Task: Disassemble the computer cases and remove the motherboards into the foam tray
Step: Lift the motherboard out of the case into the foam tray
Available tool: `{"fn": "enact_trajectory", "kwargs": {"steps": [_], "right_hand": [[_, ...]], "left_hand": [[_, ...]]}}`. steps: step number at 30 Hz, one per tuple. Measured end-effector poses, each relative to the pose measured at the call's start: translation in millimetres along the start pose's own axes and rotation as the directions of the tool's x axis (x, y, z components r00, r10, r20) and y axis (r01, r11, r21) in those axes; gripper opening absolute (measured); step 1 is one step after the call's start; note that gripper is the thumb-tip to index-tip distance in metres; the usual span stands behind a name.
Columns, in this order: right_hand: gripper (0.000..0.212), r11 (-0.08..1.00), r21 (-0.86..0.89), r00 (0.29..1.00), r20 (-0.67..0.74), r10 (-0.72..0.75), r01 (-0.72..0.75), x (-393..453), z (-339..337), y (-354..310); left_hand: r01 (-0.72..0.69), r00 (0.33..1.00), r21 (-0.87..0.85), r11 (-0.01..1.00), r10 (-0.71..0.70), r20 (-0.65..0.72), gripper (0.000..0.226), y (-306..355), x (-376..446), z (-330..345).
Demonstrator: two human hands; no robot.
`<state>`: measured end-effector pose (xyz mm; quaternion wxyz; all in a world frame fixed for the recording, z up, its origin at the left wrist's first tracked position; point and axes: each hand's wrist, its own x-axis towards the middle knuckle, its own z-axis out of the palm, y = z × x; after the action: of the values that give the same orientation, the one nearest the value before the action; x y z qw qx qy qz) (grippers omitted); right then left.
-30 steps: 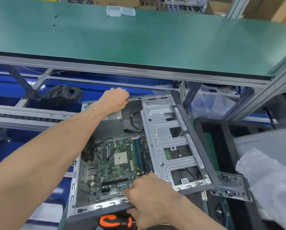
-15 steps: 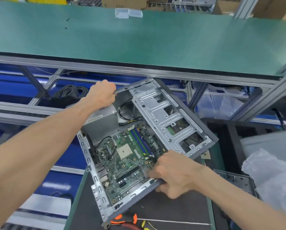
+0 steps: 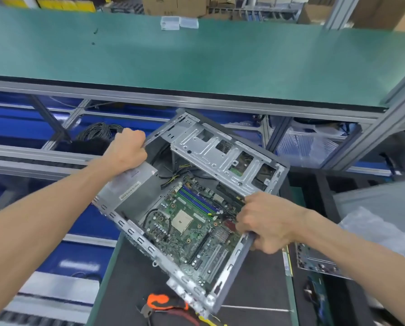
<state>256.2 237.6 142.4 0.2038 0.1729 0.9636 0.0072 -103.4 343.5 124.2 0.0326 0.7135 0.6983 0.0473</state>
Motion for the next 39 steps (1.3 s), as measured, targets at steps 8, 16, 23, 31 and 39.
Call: {"fn": "enact_trajectory", "kwargs": {"steps": [8,16,23,31,39], "right_hand": [[0.009,0.992,-0.102,0.993,0.084,0.083,-0.074,-13,2,26],[0.013,0.981,-0.128,0.982,0.1,0.162,-0.148,-22,4,57],[0.007,0.969,-0.209,0.981,0.113,0.16,-0.134,-18,-2,75],[0.014,0.961,-0.254,0.969,0.187,0.162,-0.112,-12,4,75],[0.023,0.97,-0.208,0.965,0.203,0.167,-0.124,-13,6,70]], "left_hand": [[0.142,0.989,-0.1,0.985,-0.146,-0.037,0.016,16,-41,1],[0.199,0.965,-0.188,0.962,-0.225,-0.133,0.031,27,-68,3],[0.243,0.95,-0.24,0.94,-0.281,-0.138,0.026,31,-84,11],[0.313,0.937,-0.257,0.915,-0.341,-0.074,0.025,33,-92,29],[0.36,0.922,-0.267,0.894,-0.384,-0.042,0.023,32,-94,37]]}}
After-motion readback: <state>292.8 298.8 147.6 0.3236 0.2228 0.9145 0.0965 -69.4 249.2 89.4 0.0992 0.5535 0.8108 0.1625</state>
